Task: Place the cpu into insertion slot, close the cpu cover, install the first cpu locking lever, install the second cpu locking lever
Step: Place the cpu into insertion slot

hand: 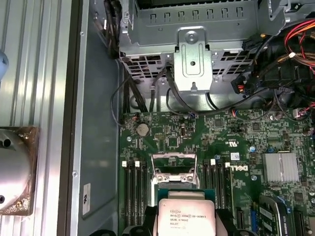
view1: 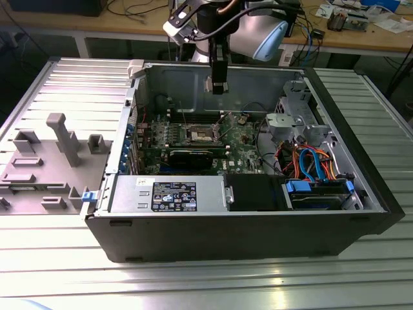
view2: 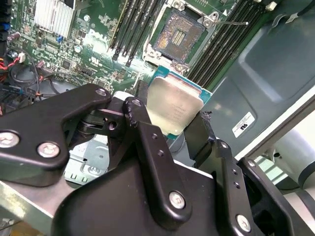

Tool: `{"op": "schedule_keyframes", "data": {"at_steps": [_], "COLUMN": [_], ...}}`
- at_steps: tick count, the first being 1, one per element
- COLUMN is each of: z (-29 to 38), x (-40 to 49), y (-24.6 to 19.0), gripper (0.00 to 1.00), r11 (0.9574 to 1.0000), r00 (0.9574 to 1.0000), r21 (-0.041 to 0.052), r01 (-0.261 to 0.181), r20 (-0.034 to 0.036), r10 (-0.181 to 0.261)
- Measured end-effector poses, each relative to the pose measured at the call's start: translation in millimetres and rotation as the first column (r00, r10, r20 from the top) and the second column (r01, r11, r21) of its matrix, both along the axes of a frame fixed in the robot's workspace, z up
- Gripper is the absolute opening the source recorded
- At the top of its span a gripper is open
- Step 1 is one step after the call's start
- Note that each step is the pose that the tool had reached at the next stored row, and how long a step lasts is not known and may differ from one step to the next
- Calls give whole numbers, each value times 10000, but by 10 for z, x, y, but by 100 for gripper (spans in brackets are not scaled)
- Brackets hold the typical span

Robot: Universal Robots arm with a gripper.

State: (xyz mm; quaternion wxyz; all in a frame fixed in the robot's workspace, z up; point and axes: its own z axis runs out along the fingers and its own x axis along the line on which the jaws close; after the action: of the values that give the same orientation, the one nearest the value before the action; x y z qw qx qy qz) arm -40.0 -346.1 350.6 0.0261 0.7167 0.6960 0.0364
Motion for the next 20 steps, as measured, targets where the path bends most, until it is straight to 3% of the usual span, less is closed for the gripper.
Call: {"op": "schedule_keyframes", "data": {"at_steps": [2,5,16,20], "z": [-15,-69,-107,-157], "x": [0,0,-17,-36], "y": [0,0,-3,-6], "gripper": [54,54,54,54], "r11": [10000,10000,10000,10000], "r00": [10000,9999,9999,10000], "r21": [2,0,3,8], "r01": [44,99,95,-16], "r20": [-4,-75,-82,-82], "r10": [-44,-99,-95,16]}}
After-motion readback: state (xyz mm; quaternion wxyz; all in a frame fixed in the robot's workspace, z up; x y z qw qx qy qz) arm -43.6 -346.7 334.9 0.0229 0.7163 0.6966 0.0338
